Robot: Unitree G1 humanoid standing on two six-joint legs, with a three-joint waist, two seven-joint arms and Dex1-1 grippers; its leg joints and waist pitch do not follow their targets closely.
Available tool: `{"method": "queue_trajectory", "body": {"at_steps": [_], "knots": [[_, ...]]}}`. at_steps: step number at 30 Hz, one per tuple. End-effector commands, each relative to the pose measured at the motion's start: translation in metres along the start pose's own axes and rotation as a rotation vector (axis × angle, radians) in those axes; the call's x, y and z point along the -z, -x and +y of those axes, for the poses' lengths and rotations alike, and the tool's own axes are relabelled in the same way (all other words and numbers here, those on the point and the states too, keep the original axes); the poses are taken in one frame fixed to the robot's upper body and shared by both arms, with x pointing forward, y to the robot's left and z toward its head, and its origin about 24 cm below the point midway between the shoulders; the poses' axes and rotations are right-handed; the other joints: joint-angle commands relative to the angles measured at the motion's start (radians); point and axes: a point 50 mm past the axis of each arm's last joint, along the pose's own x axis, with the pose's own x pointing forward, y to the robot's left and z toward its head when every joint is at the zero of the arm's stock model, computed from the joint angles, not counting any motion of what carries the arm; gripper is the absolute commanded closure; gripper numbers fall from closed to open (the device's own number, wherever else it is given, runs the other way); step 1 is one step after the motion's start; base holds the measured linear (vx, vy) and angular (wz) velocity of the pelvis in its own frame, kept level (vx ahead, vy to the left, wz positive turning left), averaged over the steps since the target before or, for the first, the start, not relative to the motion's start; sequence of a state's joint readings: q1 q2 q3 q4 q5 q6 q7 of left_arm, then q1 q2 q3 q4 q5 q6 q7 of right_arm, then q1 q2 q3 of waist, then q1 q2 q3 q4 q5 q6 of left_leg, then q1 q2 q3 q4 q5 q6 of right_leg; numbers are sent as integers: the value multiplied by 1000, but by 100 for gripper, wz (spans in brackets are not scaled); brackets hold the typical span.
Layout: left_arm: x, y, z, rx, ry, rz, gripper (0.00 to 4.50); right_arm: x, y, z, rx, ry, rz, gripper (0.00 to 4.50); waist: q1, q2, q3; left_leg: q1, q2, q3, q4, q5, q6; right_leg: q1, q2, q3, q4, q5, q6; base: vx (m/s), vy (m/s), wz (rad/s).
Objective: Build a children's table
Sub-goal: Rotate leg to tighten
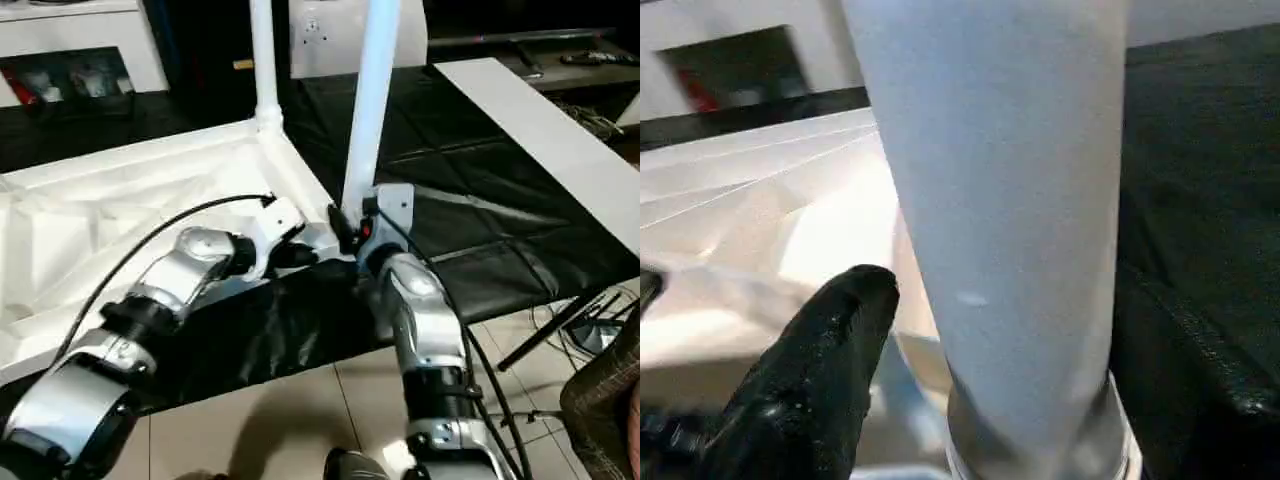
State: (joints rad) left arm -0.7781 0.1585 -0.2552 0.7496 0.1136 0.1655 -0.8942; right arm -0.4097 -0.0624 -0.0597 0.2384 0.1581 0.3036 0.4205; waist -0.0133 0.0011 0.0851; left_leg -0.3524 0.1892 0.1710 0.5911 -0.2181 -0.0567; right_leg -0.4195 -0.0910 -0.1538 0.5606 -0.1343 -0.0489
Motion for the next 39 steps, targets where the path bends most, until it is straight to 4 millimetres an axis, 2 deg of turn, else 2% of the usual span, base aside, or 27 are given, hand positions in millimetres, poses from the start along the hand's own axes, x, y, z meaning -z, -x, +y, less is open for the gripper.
{"method": "queue_trajectory", "body": {"at_steps": [1, 2, 3, 4, 5, 6, 7, 11, 12, 13, 16, 17, 20, 21, 22, 23, 32, 33, 36, 39], "knots": [[-14, 3, -3, 48, -86, -84, 450, 13, 1, 22, -190, -17, 53, 81, 11, -17, -82, -14, 30, -8, -50, -1, 193, 87, -70, 70, -52, -210, -167, 0, 0, 0], [-11, 6, -4, 80, -109, -83, 450, 13, 5, 18, -209, 2, 56, 69, 12, -13, -80, -15, 33, -10, -52, -13, 185, 85, -73, 68, -55, -243, -160, 0, 0, 0], [-5, 11, -4, 118, -127, -66, 450, 12, 12, 12, -246, 35, 63, 69, 13, -14, -80, -12, 33, -10, -52, -26, 172, 84, -71, 66, -61, -277, -148, 0, 0, 0], [-3, 13, -4, 135, -140, -57, 450, 12, 14, 9, -260, 48, 68, 46, 14, -12, -79, -8, 36, -9, -53, -42, 161, 80, -70, 67, -63, -304, -143, 0, 0, 0], [0, 15, -4, 152, -152, -49, 450, 11, 17, 7, -273, 60, 73, 46, 18, -10, -78, -7, 39, -13, -55, -45, 151, 82, -71, 66, -62, -310, -137, 0, 0, 0], [10, 24, -4, 222, -178, -11, 450, 9, 27, -3, -339, 111, 98, 39, 19, -10, -76, -4, 40, -11, -56, -65, 145, 77, -70, 67, -68, -330, -135, 0, 0, 0], [13, 28, -5, 253, -190, -5, 450, 9, 31, -6, -374, 130, 111, 33, 23, -12, -75, -4, 40, -10, -57, -79, 139, 78, -70, 69, -67, -344, -132, 0, 0, 0], [17, 35, -6, 323, -198, 3, 450, 8, 42, -10, -481, 180, 147, 33, 32, -11, -76, 0, 46, -10, -59, -84, 118, 74, -72, 72, -63, -333, -145, 0, 0, 0], [17, 35, -6, 323, -198, 3, 450, 8, 42, -10, -481, 180, 147, 33, 36, -11, -76, 0, 47, -10, -58, -79, 116, 75, -73, 73, -61, -320, -149, 0, 0, 0], [20, 40, -6, 384, -216, 29, 450, 6, 48, -11, -570, 195, 165, 33, 38, -13, -76, 0, 47, -9, -59, -77, 115, 75, -74, 73, -61, -318, -150, 0, 0, 0], [24, 46, -6, 472, -252, 67, 450, 3, 57, -13, -694, 201, 197, 33, 56, -13, -80, 1, 50, -8, -56, -47, 141, 77, -72, 74, -49, -253, -168, 0, 0, 0], [24, 46, -6, 472, -252, 67, 450, 3, 57, -13, -694, 201, 197, 33, 58, -13, -80, 0, 50, -8, -56, -47, 141, 78, -74, 75, -47, -249, -168, 0, 0, 0], [24, 47, -7, 499, -263, 76, 450, 3, 59, -14, -734, 203, 211, 59, 66, -13, -78, -1, 48, -7, -57, -58, 130, 77, -75, 72, -53, -294, -154, 0, 0, 0], [24, 48, -8, 533, -271, 84, 450, 2, 61, -13, -776, 204, 229, 70, 72, -15, -79, 0, 47, -6, -57, -63, 118, 78, -75, 71, -57, -325, -143, 0, 0, 0], [24, 50, -10, 580, -284, 98, 450, 2, 62, -13, -830, 208, 250, 91, 76, -14, -78, 1, 47, -6, -57, -63, 117, 76, -73, 71, -58, -327, -142, 0, 0, 0], [24, 50, -11, 610, -296, 111, 450, 2, 63, -13, -864, 213, 264, 91, 78, -13, -78, 1, 48, -6, -57, -64, 117, 76, -74, 72, -57, -327, -143, 0, 0, 0], [20, 49, -15, 712, -352, 137, 450, 1, 61, -9, -968, 229, 293, 163, 96, -14, -80, 4, 51, -6, -57, -48, 108, 74, -75, 73, -53, -306, -149, 0, 0, 0], [19, 49, -15, 718, -360, 139, 450, 0, 60, -9, -984, 227, 293, 172, 100, -14, -81, 4, 53, -7, -57, -37, 110, 74, -75, 74, -47, -281, -158, 0, 0, 0], [18, 48, -15, 722, -367, 139, 450, -1, 59, -8, -1001, 226, 291, 207, 101, -15, -82, 2, 52, -7, -57, -37, 113, 76, -76, 73, -46, -266, -163, 0, 0, 0], [17, 47, -15, 723, -371, 139, 450, 0, 59, -7, -1011, 224, 291, 228, 102, -17, -81, 2, 49, -6, -57, -46, 105, 77, -76, 72, -52, -303, -148, 0, 0, 0]]}}
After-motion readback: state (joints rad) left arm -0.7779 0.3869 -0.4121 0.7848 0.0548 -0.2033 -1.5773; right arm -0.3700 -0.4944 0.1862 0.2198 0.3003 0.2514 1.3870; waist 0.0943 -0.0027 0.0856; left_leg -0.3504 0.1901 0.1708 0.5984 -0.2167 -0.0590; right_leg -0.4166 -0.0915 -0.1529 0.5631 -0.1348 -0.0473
